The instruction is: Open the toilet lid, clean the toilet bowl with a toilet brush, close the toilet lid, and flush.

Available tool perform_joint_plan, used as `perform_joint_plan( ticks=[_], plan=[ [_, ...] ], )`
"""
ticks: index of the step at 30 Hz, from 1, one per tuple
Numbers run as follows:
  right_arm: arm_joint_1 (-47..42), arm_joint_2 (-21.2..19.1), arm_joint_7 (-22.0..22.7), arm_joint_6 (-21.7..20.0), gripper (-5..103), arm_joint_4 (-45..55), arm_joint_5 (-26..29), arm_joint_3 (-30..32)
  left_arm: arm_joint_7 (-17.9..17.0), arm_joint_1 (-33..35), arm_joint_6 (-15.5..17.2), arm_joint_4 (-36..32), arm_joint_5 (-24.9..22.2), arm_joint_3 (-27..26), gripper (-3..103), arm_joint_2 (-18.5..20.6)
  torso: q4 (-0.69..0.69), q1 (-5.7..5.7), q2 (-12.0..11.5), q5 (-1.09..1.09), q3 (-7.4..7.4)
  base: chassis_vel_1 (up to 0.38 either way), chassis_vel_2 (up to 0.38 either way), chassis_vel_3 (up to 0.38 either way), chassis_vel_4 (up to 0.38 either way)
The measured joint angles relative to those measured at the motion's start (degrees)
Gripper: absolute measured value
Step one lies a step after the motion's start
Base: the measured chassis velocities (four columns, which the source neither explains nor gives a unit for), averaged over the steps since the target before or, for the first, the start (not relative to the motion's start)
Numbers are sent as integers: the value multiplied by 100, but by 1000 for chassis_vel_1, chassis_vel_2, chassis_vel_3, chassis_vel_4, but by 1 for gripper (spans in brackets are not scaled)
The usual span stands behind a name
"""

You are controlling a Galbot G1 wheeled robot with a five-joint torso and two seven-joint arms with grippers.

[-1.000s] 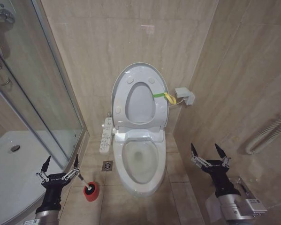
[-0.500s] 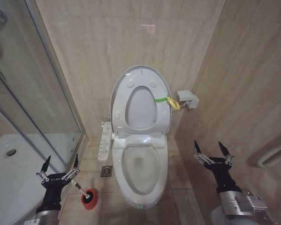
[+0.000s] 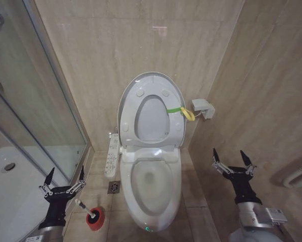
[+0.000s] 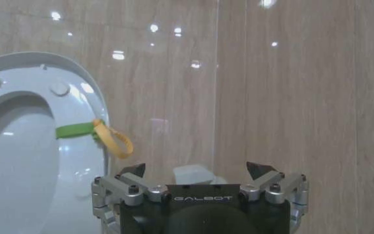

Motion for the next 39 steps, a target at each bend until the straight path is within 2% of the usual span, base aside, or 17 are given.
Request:
perform_joint_plan(
  ticks=[4,9,16,30,39],
  plan=[
    [243,-115,153,-236,100,-110,-38,-84,0,1,0,0,0,0,100,0,-1,-5,1,-1,-2,0,0,0,0],
    [552,-287,192,-284,100,-447,-119,-190,0,2,0,0,0,0,100,0,-1,-6,1,0,-2,0,0,0,0],
    [1063,-637,198,-309,100,-980,153,-288,0,1,0,0,0,0,100,0,0,-4,1,0,-1,0,0,0,0],
    [2965,-1235,298,-530,100,-2223,664,-942,0,2,0,0,0,0,100,0,1,-4,1,0,-1,0,0,0,0],
    [4135,-1299,312,-424,100,-3310,756,-1413,-1,1,0,0,0,-1,100,0,-1,-4,1,0,-1,0,0,0,0]
  ],
)
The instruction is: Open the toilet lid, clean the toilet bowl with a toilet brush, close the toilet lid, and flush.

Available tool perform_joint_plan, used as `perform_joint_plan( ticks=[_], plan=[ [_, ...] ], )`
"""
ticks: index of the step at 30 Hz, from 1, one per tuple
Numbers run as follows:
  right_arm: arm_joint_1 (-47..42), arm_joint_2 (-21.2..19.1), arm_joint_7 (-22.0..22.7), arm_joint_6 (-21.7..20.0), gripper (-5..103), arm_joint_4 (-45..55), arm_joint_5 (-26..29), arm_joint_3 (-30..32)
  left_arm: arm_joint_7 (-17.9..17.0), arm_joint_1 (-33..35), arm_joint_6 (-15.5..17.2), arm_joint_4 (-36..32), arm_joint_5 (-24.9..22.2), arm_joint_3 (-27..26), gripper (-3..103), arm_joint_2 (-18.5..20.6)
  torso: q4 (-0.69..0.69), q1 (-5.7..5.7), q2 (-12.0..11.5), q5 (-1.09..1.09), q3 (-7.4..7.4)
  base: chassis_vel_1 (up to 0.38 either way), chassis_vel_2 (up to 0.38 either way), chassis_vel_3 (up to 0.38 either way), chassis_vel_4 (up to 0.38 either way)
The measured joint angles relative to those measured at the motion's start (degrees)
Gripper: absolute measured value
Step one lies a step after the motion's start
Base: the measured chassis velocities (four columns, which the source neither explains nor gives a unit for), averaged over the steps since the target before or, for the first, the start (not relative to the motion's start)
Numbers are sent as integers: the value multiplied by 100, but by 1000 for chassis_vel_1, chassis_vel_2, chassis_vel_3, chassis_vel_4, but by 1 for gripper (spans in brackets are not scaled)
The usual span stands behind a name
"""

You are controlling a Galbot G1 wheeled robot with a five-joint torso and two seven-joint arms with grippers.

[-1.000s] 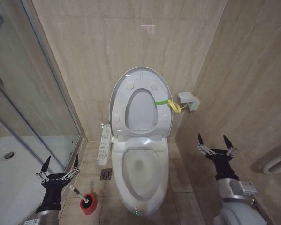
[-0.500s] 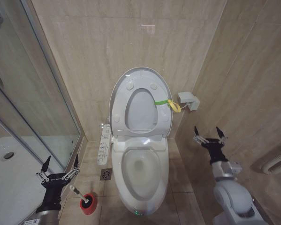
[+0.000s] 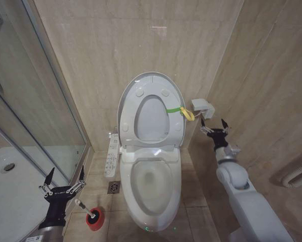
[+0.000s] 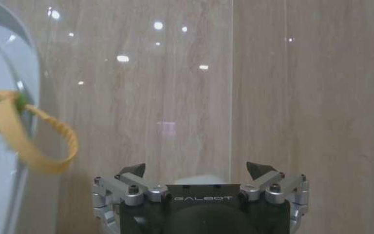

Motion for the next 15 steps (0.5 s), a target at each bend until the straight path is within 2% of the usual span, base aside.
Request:
perform_joint_plan(
  ticks=[6,15],
  plan=[
    [887,51,-3,53,100,-625,55,-281,0,0,0,0,0,0,100,0,1,0,0,-2,0,0,0,0,0],
    [1650,199,-47,178,100,-1368,14,-605,0,0,0,0,0,0,100,0,1,0,0,-2,0,0,0,0,0]
  ],
)
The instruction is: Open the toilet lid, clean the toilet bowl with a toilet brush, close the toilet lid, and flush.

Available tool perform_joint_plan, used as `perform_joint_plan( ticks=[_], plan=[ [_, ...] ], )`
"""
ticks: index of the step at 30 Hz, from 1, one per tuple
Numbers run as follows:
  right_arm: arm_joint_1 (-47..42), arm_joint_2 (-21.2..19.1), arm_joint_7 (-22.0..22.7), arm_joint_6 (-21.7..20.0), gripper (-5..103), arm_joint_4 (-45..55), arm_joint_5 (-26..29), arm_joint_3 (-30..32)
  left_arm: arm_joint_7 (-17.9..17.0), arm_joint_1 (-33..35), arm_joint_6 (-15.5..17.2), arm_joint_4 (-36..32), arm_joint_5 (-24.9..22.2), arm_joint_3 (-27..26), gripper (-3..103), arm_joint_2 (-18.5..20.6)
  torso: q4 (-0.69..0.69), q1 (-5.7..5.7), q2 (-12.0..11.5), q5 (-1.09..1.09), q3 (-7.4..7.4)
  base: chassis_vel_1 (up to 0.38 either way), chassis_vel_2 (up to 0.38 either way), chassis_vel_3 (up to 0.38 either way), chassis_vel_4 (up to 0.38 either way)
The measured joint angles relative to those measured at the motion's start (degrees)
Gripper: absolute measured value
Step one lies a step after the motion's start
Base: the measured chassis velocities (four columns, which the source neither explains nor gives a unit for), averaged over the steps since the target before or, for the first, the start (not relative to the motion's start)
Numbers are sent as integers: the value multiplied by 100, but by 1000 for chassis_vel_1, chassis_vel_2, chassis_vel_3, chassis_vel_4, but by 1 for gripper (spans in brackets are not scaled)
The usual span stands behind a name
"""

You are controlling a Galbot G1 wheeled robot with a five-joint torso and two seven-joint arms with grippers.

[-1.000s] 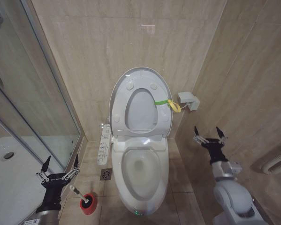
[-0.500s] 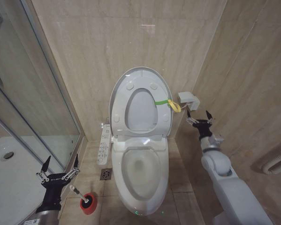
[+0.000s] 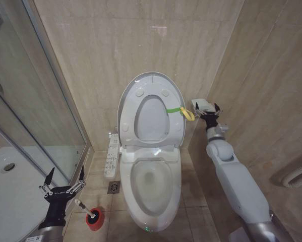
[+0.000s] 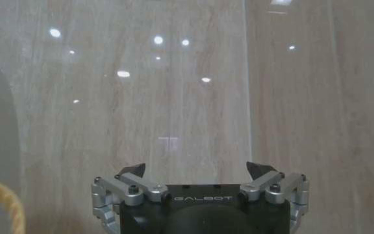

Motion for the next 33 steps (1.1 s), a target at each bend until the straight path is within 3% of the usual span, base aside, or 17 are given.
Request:
perform_joint_plan(
  ticks=[19,33],
  plan=[
    [1006,348,25,48,100,-781,-150,-627,0,0,0,0,0,0,100,0,0,0,0,0,0,0,0,0,0],
    [928,-57,72,-285,100,-80,504,-1135,0,0,0,0,0,0,100,0,-1,-1,0,1,0,0,0,0,0]
  ],
)
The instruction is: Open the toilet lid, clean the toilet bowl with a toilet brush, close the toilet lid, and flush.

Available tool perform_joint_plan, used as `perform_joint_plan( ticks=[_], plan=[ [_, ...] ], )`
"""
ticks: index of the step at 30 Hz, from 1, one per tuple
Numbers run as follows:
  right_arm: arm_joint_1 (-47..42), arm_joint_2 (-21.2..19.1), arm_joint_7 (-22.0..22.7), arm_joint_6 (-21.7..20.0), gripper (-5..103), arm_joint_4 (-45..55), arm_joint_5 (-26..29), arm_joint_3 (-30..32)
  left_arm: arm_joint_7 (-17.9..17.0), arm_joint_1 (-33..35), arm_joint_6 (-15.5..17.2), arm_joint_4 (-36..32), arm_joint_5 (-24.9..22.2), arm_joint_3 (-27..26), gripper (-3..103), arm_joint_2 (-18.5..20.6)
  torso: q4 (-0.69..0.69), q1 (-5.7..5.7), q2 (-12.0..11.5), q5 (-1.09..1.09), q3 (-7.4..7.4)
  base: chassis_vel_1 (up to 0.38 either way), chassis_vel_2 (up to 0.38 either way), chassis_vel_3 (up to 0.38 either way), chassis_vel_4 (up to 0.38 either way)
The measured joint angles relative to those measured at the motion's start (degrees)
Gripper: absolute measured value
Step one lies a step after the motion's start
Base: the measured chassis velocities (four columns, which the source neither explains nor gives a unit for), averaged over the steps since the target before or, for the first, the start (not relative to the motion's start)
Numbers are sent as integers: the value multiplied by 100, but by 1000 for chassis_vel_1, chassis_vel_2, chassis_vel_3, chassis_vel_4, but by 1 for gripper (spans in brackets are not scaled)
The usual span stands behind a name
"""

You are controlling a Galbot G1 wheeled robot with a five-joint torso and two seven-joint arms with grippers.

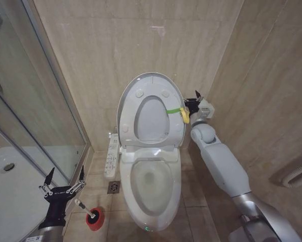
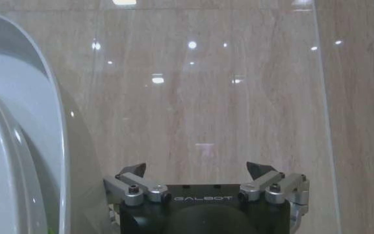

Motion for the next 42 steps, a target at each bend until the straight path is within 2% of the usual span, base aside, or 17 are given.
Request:
perform_joint_plan(
  ticks=[15,28,36,39,42],
  plan=[
    [-991,-866,-137,-218,100,1253,467,306,0,1,0,0,0,0,100,0,-1,0,0,1,0,0,0,0,0],
    [-1891,-1333,-258,-199,100,2096,550,468,0,0,0,0,0,0,100,0,2,0,1,0,0,0,0,0,0],
    [-3337,-1751,-346,-57,100,3003,650,1315,0,0,0,0,0,0,100,0,-2,-1,1,0,-1,0,0,0,0],
    [-3724,-1776,-319,39,100,3191,656,1562,0,0,0,0,0,0,100,0,-2,-1,1,1,-1,0,0,0,0],
    [-4008,-1680,-55,93,100,3340,656,1763,0,0,0,0,0,0,100,0,0,-1,1,0,-1,0,0,0,0]
  ],
)
